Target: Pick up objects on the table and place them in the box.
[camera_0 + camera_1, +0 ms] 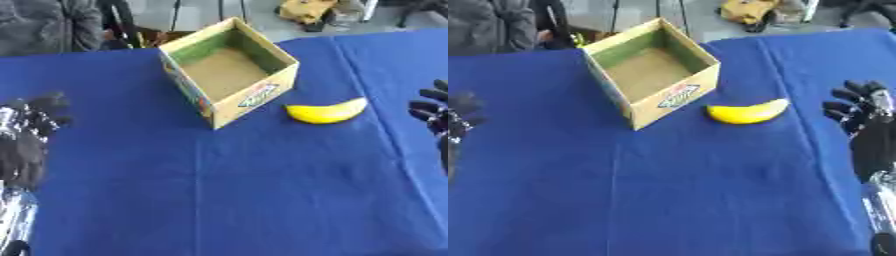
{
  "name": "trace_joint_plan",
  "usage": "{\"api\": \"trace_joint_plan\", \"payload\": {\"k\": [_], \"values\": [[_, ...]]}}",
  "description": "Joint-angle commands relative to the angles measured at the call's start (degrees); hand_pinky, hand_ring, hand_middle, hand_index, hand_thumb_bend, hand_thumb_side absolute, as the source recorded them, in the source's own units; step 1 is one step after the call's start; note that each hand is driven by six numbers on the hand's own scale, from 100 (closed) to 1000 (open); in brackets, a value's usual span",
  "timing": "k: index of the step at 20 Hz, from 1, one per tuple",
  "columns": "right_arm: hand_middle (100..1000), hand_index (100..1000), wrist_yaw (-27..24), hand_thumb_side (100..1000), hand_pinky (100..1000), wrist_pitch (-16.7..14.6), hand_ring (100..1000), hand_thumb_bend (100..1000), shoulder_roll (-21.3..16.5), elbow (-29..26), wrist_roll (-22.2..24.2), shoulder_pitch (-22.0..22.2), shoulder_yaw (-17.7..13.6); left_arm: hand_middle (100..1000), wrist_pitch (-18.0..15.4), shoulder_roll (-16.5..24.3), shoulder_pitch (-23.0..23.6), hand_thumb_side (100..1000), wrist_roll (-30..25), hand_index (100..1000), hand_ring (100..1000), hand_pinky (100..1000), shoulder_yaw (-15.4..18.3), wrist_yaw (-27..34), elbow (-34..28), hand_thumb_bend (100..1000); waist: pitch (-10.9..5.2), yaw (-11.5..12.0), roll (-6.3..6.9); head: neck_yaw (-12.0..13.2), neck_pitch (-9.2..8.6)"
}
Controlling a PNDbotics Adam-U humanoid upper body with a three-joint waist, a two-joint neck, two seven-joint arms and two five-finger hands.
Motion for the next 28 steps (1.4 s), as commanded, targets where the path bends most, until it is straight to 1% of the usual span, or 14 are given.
{"api": "trace_joint_plan", "payload": {"k": [1, 8, 10, 13, 17, 19, 22, 23, 24, 28], "values": [[703, 826, -0.17, 823, 788, -0.09, 700, 100, -1.46, -1.13, 0.22, -0.44, -0.25, 741, 0.01, 0.52, -0.52, 1000, 0.12, 684, 794, 750, 0.02, 0.05, -0.91, 446, -0.78, 0.05, -0.14, -0.08, 0.15], [703, 827, -0.11, 821, 788, -0.06, 700, 100, -1.50, -1.10, 0.28, -0.52, -0.20, 741, 0.03, 0.52, -0.53, 1000, 0.11, 684, 794, 750, 0.01, 0.06, -0.93, 447, -0.71, 0.12, -0.23, -0.08, 0.20], [703, 828, -0.04, 806, 789, -0.05, 700, 100, -1.97, -1.10, 0.34, -0.82, -0.15, 741, 0.04, 0.54, -0.49, 1000, 0.10, 684, 794, 750, 0.01, 0.04, -0.91, 446, -0.73, 0.13, -0.27, -0.01, 0.21], [705, 832, 0.35, 772, 791, -0.11, 703, 100, -4.15, -1.02, 0.89, -2.43, 0.19, 741, 0.06, 0.70, -0.37, 1000, 0.07, 684, 794, 750, -0.03, 0.01, -0.87, 446, -0.92, 0.14, -0.40, -0.03, 0.36], [713, 845, 2.62, 714, 798, 0.05, 711, 100, -9.05, 0.84, 3.18, -7.13, 1.54, 741, 0.12, 0.87, -0.16, 1000, -0.08, 684, 794, 751, -0.19, -0.05, -0.75, 446, -1.29, 0.24, -0.66, -0.12, 0.43], [726, 860, 4.24, 701, 806, 0.26, 726, 123, -11.78, 2.05, 4.81, -9.83, 3.18, 741, 0.15, 1.01, -0.09, 1000, -0.22, 683, 794, 751, -0.33, -0.08, -0.69, 445, -1.48, 0.51, -0.80, -0.22, 0.53], [736, 866, 6.61, 670, 812, 0.81, 742, 166, -15.66, 3.87, 7.18, -13.71, 6.72, 740, 0.18, 1.29, 0.02, 1000, -0.42, 683, 794, 751, -0.53, -0.13, -0.62, 445, -1.82, 0.93, -1.13, -0.67, 0.73], [737, 867, 7.42, 643, 817, 0.81, 752, 147, -16.96, 4.95, 7.98, -15.02, 7.87, 741, 0.20, 1.30, 0.03, 1000, -0.49, 684, 794, 751, -0.61, -0.10, -0.60, 445, -1.89, 1.04, -1.20, -0.76, 0.76], [743, 870, 8.24, 641, 823, 0.90, 763, 217, -18.30, 6.18, 8.81, -16.36, 9.08, 741, 0.24, 1.29, 0.04, 1000, -0.62, 683, 794, 751, -0.75, -0.06, -0.58, 446, -1.98, 1.24, -1.30, -0.91, 0.81], [735, 866, 11.40, 622, 817, 2.08, 763, 258, -23.44, 11.23, 11.97, -21.50, 13.45, 740, 0.36, 1.27, -0.11, 1000, -1.15, 683, 794, 751, -1.29, -0.06, -0.54, 445, -2.11, 2.41, -1.55, -1.80, 0.92]]}}
